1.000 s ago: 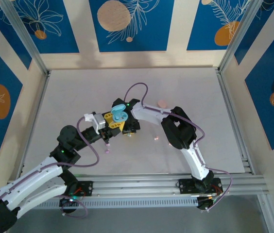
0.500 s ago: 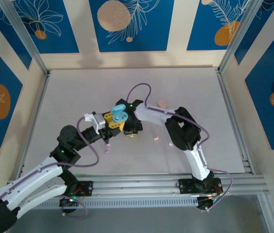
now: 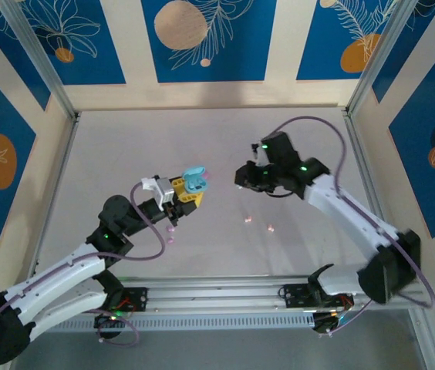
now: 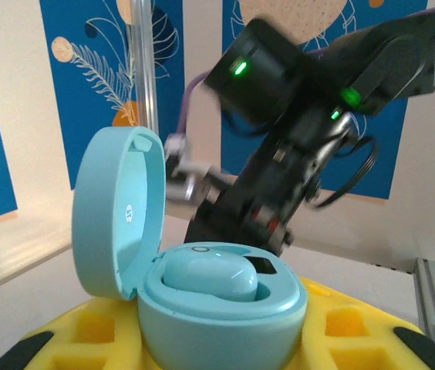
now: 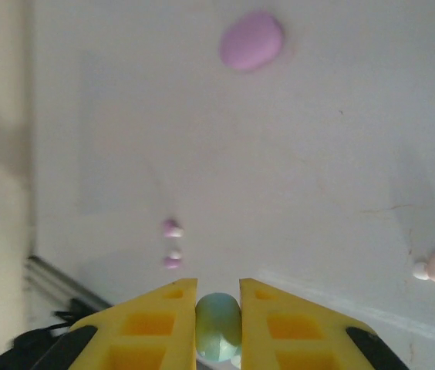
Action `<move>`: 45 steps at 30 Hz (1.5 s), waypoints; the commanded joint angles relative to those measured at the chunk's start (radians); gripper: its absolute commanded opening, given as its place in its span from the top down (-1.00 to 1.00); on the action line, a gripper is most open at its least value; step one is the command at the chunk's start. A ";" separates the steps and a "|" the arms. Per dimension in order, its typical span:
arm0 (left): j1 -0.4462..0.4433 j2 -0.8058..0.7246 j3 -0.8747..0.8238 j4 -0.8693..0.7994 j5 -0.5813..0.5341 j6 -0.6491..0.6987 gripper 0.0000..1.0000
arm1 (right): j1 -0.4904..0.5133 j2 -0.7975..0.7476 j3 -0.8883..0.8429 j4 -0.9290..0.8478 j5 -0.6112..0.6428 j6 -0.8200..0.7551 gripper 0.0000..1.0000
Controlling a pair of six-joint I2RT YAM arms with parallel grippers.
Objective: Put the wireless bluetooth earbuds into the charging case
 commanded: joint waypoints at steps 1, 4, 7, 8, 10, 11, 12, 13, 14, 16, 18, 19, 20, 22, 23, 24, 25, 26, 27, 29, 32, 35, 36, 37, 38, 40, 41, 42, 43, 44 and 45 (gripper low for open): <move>-0.004 0.032 0.000 0.109 0.073 -0.023 0.53 | -0.033 -0.131 -0.010 0.092 -0.211 0.021 0.61; -0.005 0.069 0.004 0.139 0.111 -0.033 0.53 | -0.037 -0.179 0.037 0.102 -0.310 0.011 0.60; -0.006 0.098 0.008 0.161 0.132 -0.048 0.53 | -0.014 -0.186 0.064 0.151 -0.399 0.018 0.60; -0.008 0.105 0.007 0.172 0.136 -0.053 0.53 | -0.003 -0.184 0.068 0.166 -0.419 0.019 0.60; -0.009 0.120 0.007 0.195 0.148 -0.062 0.53 | 0.023 -0.166 0.081 0.181 -0.441 0.015 0.60; -0.011 0.124 0.009 0.199 0.155 -0.064 0.53 | 0.034 -0.155 0.086 0.185 -0.446 0.014 0.59; -0.011 0.127 0.013 0.198 0.165 -0.067 0.53 | 0.044 -0.143 0.092 0.186 -0.450 0.011 0.60; -0.010 0.130 0.016 0.192 0.170 -0.067 0.53 | 0.055 -0.131 0.098 0.186 -0.450 0.008 0.59; -0.011 0.130 0.018 0.186 0.175 -0.065 0.53 | 0.063 -0.121 0.103 0.186 -0.450 0.004 0.59; -0.010 0.130 0.018 0.186 0.178 -0.064 0.53 | 0.074 -0.098 0.114 0.184 -0.453 0.001 0.59; -0.010 0.131 0.018 0.189 0.177 -0.065 0.53 | 0.080 -0.083 0.118 0.187 -0.463 -0.001 0.59; -0.010 0.131 0.018 0.190 0.178 -0.065 0.53 | 0.084 -0.081 0.118 0.186 -0.464 -0.004 0.59; -0.011 0.132 0.020 0.190 0.179 -0.065 0.53 | 0.087 -0.075 0.119 0.184 -0.465 -0.005 0.59; -0.010 0.132 0.020 0.192 0.176 -0.065 0.53 | 0.093 -0.068 0.120 0.181 -0.474 -0.013 0.60; -0.011 0.133 0.020 0.193 0.174 -0.065 0.53 | 0.095 -0.066 0.121 0.175 -0.474 -0.017 0.60; -0.010 0.132 0.020 0.195 0.171 -0.065 0.53 | 0.097 -0.062 0.125 0.169 -0.475 -0.022 0.60; -0.010 0.131 0.020 0.196 0.171 -0.067 0.53 | 0.098 -0.060 0.125 0.166 -0.477 -0.025 0.59; -0.011 0.131 0.020 0.197 0.170 -0.068 0.53 | 0.098 -0.058 0.124 0.166 -0.479 -0.026 0.59; -0.010 0.130 0.020 0.199 0.170 -0.069 0.53 | 0.100 -0.054 0.127 0.164 -0.482 -0.027 0.59; -0.011 0.130 0.020 0.200 0.167 -0.070 0.53 | 0.107 -0.045 0.131 0.161 -0.492 -0.032 0.60; -0.011 0.127 0.018 0.207 0.160 -0.074 0.53 | 0.121 -0.027 0.149 0.133 -0.489 -0.048 0.59; -0.011 0.124 0.018 0.209 0.157 -0.076 0.53 | 0.126 -0.016 0.157 0.111 -0.475 -0.058 0.60; -0.010 0.123 0.018 0.210 0.158 -0.075 0.53 | 0.126 -0.014 0.156 0.110 -0.472 -0.060 0.59; -0.011 0.124 0.018 0.210 0.158 -0.077 0.53 | 0.127 -0.015 0.154 0.110 -0.469 -0.060 0.59; -0.011 0.123 0.019 0.212 0.158 -0.077 0.53 | 0.126 -0.012 0.153 0.107 -0.463 -0.063 0.60; -0.011 0.123 0.020 0.212 0.163 -0.079 0.53 | 0.126 -0.013 0.153 0.095 -0.438 -0.066 0.59; -0.011 0.123 0.021 0.212 0.164 -0.079 0.53 | 0.126 -0.012 0.153 0.092 -0.428 -0.067 0.60; -0.011 0.122 0.021 0.212 0.165 -0.079 0.53 | 0.125 -0.012 0.152 0.089 -0.419 -0.068 0.60; -0.011 0.122 0.021 0.212 0.167 -0.080 0.53 | 0.123 -0.012 0.153 0.087 -0.414 -0.068 0.60; -0.011 0.124 0.021 0.212 0.169 -0.081 0.53 | 0.123 -0.012 0.152 0.086 -0.406 -0.068 0.60; -0.011 0.122 0.022 0.213 0.170 -0.081 0.53 | 0.123 -0.010 0.153 0.082 -0.403 -0.070 0.59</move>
